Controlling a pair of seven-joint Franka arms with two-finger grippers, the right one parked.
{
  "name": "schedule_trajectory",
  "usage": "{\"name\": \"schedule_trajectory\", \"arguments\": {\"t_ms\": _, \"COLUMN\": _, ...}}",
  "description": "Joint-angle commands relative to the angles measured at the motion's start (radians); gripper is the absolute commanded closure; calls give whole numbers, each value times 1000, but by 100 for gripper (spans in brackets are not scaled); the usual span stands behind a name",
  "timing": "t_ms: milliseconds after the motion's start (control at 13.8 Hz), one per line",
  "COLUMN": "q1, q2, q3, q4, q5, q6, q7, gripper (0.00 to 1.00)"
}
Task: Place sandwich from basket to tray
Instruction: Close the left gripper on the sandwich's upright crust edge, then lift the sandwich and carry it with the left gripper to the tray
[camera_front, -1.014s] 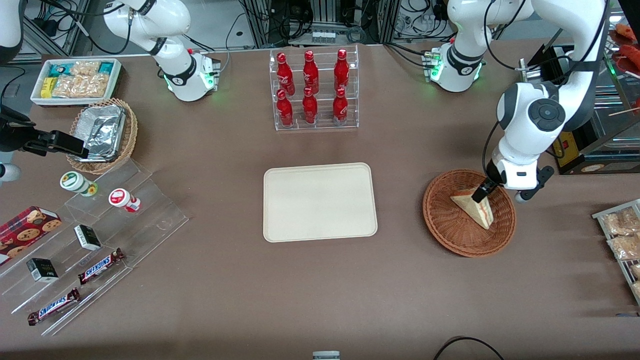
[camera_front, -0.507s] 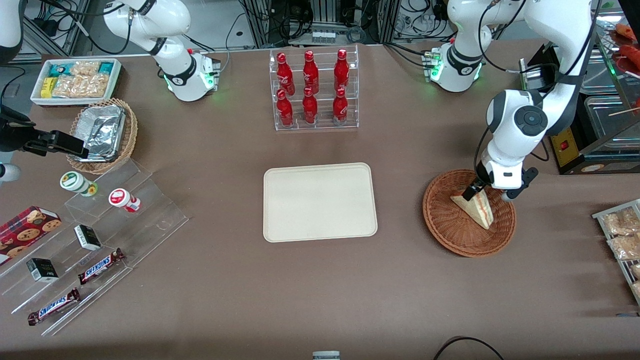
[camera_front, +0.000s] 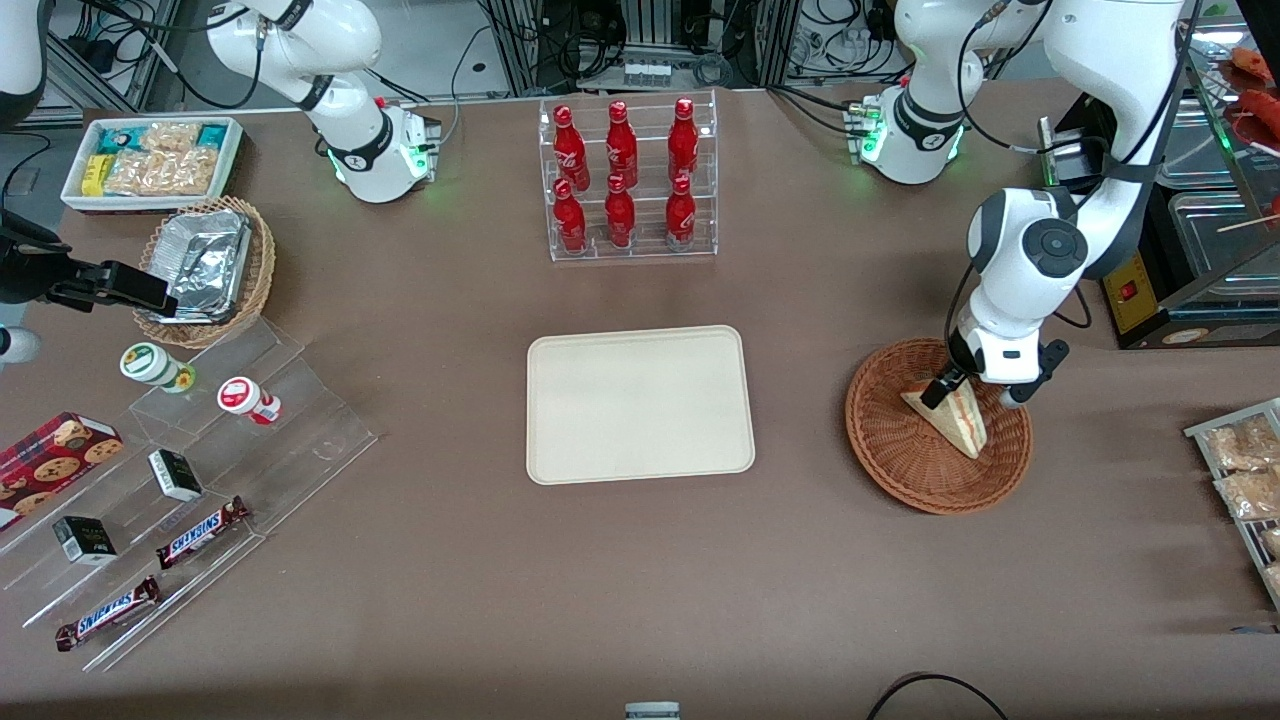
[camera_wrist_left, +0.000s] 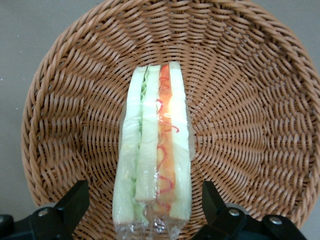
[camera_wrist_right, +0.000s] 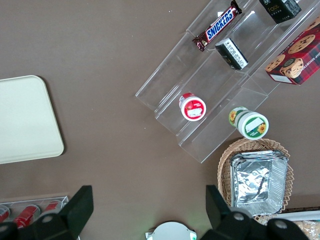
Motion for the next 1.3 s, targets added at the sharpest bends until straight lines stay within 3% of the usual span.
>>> {"name": "schedule_trajectory", "arguments": {"t_ms": 0, "q1": 7, "q2": 20, "q3": -6, "q4": 15, "q5": 11, "q6": 25, "q7": -5, "gripper": 1}}
{"name": "schedule_trajectory", "arguments": {"t_ms": 290, "q1": 7, "q2": 10, "q3": -6, "q4": 26, "q5": 14, "q6": 14, "q7": 37, "gripper": 2}}
{"name": "schedule_trajectory", "arguments": {"t_ms": 435, "q1": 7, "q2": 14, "q3": -6, "q4": 32, "q5": 14, "q6": 14, "q7": 35, "gripper": 13}}
{"name": "schedule_trajectory", "arguments": {"t_ms": 580, "q1": 9, "q2": 19, "q3": -4, "q4": 33, "q5": 14, "q6": 14, "q7": 37, "gripper": 63}}
{"name": "schedule_trajectory", "arguments": {"t_ms": 652, "q1": 7, "q2": 19, "q3": -6, "q4": 35, "q5": 15, "q6": 14, "q7": 37, "gripper": 94}}
{"name": "schedule_trajectory", "arguments": {"t_ms": 725, "q1": 7, "q2": 16, "q3": -6, "q4": 38, "q5": 15, "q6": 11, "q7": 38, "gripper": 100}}
{"name": "schedule_trajectory", "arguments": {"t_ms": 942, "q1": 6, "q2": -1, "q3": -6, "q4": 75, "q5": 18, "q6": -71, "q7": 41, "gripper": 100}}
{"name": "schedule_trajectory", "arguments": {"t_ms": 1232, "q1": -13, "q2": -70, "q3": -21, "q4": 196, "q5": 23, "q6": -318, "q7": 60, "gripper": 100}}
